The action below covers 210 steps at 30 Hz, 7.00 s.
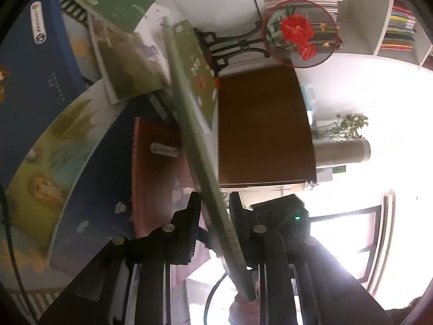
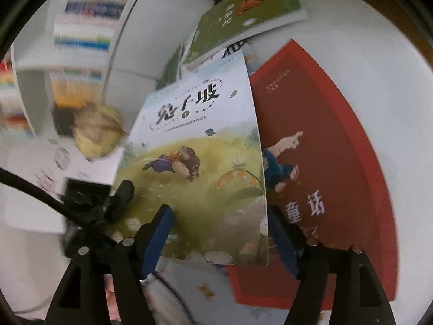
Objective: Organize books
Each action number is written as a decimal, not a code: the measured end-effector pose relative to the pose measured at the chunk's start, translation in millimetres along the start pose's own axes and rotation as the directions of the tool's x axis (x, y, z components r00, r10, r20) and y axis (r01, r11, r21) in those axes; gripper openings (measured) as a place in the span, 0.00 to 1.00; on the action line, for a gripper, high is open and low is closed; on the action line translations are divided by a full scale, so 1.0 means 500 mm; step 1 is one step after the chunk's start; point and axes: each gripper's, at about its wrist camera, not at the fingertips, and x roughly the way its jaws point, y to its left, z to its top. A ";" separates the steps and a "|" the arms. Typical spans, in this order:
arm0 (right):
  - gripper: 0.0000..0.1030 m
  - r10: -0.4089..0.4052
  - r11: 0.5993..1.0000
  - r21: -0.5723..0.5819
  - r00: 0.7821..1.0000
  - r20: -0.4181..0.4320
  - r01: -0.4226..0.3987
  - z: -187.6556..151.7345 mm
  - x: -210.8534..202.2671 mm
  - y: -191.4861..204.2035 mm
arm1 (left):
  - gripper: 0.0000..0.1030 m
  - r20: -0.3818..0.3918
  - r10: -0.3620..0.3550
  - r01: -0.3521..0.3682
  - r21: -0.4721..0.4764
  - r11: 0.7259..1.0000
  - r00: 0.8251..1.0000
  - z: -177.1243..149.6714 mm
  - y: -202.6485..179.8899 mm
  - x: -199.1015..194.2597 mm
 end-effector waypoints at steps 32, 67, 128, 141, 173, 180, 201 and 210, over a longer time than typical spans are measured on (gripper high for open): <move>0.19 -0.304 0.679 -0.616 0.917 0.259 0.399 -0.147 0.002 0.222 | 0.32 0.146 0.556 -0.539 0.530 0.655 0.819 -0.160 -0.149 -0.045; 0.19 -0.061 0.512 -0.837 0.981 0.186 0.191 -0.448 0.472 0.753 | 0.31 0.508 0.556 -0.742 0.307 0.596 0.658 -0.110 0.022 -0.796; 0.44 -0.396 0.550 -0.814 0.917 -0.055 0.188 -0.405 0.867 0.688 | 0.34 0.385 0.704 -0.762 0.000 0.647 0.597 -0.052 0.340 -0.954; 0.50 -0.377 0.651 -0.714 0.926 -0.012 0.256 -0.477 0.659 0.589 | 0.34 0.388 0.671 -0.756 0.120 0.643 0.632 -0.160 0.210 -0.847; 0.58 -0.367 0.865 -0.177 0.832 0.417 0.470 -0.419 -0.140 0.187 | 0.90 0.237 0.419 -0.475 0.567 0.673 0.876 -0.380 -0.178 -0.250; 0.58 -0.494 0.791 -0.121 0.743 0.452 0.600 -0.276 -0.144 0.146 | 0.89 0.039 0.470 -0.399 0.594 0.699 0.882 -0.285 -0.116 -0.093; 0.41 -0.527 0.756 -0.260 0.795 0.301 0.600 -0.021 -0.065 0.012 | 0.66 -0.022 0.494 -0.445 0.398 0.802 0.869 -0.207 -0.038 0.074; 0.41 -0.550 0.650 -0.457 0.791 0.270 0.607 -0.041 -0.007 0.071 | 0.66 -0.010 0.462 -0.431 0.342 0.835 0.887 -0.201 -0.026 0.053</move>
